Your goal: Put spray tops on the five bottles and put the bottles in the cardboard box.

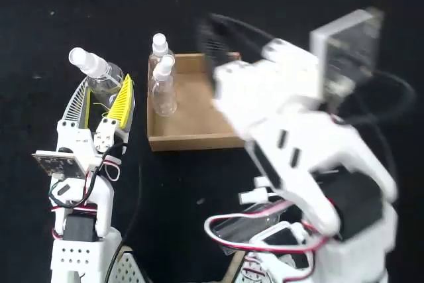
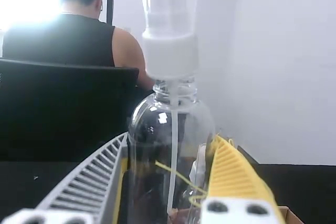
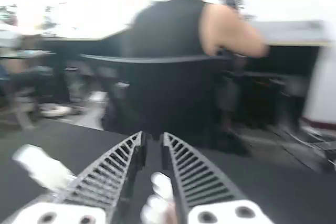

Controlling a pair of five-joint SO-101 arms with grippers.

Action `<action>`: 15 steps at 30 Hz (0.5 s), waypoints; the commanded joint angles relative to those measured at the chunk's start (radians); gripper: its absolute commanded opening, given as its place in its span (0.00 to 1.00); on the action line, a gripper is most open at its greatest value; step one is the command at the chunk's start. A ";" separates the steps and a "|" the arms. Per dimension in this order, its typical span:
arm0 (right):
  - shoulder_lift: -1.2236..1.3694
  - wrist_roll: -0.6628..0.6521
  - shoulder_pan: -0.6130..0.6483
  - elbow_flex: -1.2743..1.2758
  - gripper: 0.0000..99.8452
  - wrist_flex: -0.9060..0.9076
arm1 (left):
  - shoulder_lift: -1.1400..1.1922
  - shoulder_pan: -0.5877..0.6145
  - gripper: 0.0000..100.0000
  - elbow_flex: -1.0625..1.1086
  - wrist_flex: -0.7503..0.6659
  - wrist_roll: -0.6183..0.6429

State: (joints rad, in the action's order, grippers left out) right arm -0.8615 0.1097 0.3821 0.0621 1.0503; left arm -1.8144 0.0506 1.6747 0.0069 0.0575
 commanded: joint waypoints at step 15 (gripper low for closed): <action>-0.518 0.006 -0.551 1.032 0.13 -0.322 | -0.011 -0.090 0.03 0.024 0.124 0.008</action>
State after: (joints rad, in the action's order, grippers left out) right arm -1.3249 0.1097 -0.1504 1.0273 0.7986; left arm -1.8144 0.0215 1.6747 0.1235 0.0575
